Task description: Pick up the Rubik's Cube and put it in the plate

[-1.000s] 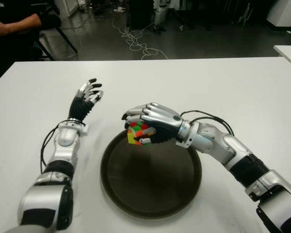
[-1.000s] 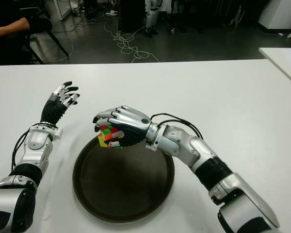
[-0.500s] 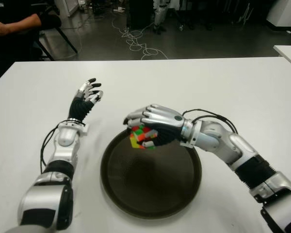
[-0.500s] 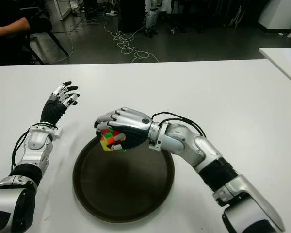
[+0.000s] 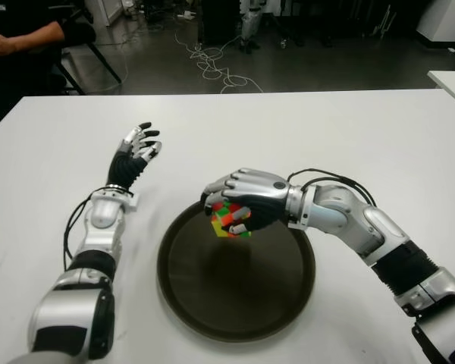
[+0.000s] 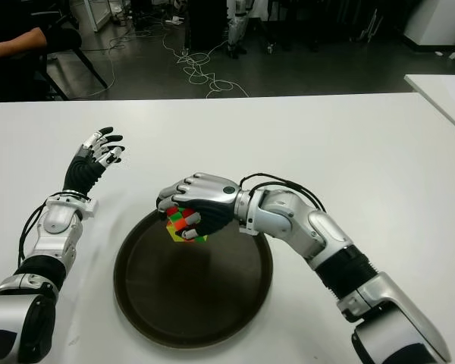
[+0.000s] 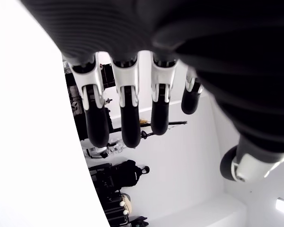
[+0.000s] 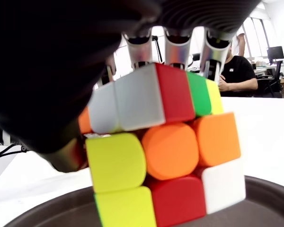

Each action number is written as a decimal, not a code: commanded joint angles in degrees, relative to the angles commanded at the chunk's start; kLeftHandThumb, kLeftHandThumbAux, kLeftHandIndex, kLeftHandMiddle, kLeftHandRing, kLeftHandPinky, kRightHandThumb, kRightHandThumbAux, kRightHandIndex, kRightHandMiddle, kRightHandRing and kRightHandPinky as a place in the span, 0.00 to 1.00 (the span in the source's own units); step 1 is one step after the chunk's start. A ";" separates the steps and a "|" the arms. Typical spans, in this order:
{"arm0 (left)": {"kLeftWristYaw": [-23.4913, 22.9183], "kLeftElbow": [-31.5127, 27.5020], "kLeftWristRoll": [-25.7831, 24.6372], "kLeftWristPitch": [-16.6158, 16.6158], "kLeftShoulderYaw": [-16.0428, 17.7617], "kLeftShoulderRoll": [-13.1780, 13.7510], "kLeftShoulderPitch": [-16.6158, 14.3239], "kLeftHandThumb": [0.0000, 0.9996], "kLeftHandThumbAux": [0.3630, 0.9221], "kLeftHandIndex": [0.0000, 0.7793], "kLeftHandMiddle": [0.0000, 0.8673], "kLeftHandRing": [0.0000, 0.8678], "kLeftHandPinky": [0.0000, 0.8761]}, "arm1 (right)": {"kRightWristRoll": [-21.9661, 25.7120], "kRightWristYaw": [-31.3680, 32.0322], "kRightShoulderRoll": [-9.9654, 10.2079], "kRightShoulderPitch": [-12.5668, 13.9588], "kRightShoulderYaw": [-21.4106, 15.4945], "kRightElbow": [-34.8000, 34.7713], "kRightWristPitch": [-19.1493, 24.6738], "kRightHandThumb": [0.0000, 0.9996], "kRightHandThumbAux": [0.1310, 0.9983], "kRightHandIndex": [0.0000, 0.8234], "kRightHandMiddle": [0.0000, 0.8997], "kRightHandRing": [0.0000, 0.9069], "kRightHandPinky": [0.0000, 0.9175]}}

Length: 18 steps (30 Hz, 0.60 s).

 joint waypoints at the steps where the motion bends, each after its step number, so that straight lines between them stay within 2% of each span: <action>1: 0.12 0.02 0.12 0.09 -0.07 0.05 -0.02 0.03 0.35 0.19 0.27 0.29 0.33 | -0.16 -0.27 0.07 -0.06 -0.04 0.20 -0.10 0.72 0.68 0.48 0.28 0.30 0.30; 3: 0.34 0.03 0.29 0.21 -0.18 0.11 -0.04 0.04 0.36 0.19 0.26 0.29 0.34 | -0.31 -0.65 0.19 -0.24 -0.14 0.59 -0.23 0.70 0.69 0.48 0.16 0.17 0.19; 6: 0.39 -0.01 0.26 0.33 -0.21 0.11 -0.04 0.04 0.36 0.19 0.26 0.29 0.35 | -0.08 -0.60 0.29 -0.23 -0.27 0.68 -0.08 0.68 0.70 0.48 0.08 0.09 0.13; 9: 0.34 -0.05 0.20 0.44 -0.20 0.10 -0.02 0.04 0.36 0.19 0.26 0.29 0.35 | 0.21 -0.29 0.39 -0.15 -0.40 0.68 0.14 0.67 0.70 0.48 0.05 0.06 0.10; 10: 0.30 -0.06 0.17 0.47 -0.19 0.12 -0.02 0.04 0.36 0.19 0.26 0.29 0.35 | 0.29 -0.17 0.44 -0.14 -0.43 0.67 0.25 0.58 0.72 0.39 0.04 0.05 0.09; 11: 0.20 -0.07 0.11 0.52 -0.16 0.13 0.00 0.04 0.36 0.19 0.26 0.29 0.35 | 0.48 0.15 0.48 -0.08 -0.51 0.56 0.61 0.42 0.76 0.25 0.03 0.04 0.08; 12: 0.13 -0.09 0.06 0.53 -0.15 0.13 0.03 0.04 0.35 0.18 0.25 0.29 0.35 | 0.60 0.37 0.51 -0.02 -0.58 0.46 0.86 0.29 0.77 0.16 0.02 0.02 0.07; 13: 0.09 -0.10 0.04 0.54 -0.14 0.12 0.05 0.04 0.35 0.18 0.25 0.29 0.36 | 0.66 0.51 0.52 0.02 -0.63 0.39 1.01 0.20 0.79 0.10 0.01 0.02 0.07; 16: -0.23 -0.02 -0.05 0.34 -0.10 0.19 0.09 0.05 0.33 0.17 0.24 0.28 0.35 | 0.72 0.88 0.52 0.04 -0.80 0.21 1.49 0.07 0.80 0.03 0.00 0.00 0.06; 18: -0.34 0.02 -0.07 0.26 -0.09 0.23 0.08 0.04 0.32 0.16 0.25 0.28 0.35 | 0.69 0.97 0.53 0.02 -0.90 0.18 1.64 0.04 0.79 0.02 0.00 0.00 0.05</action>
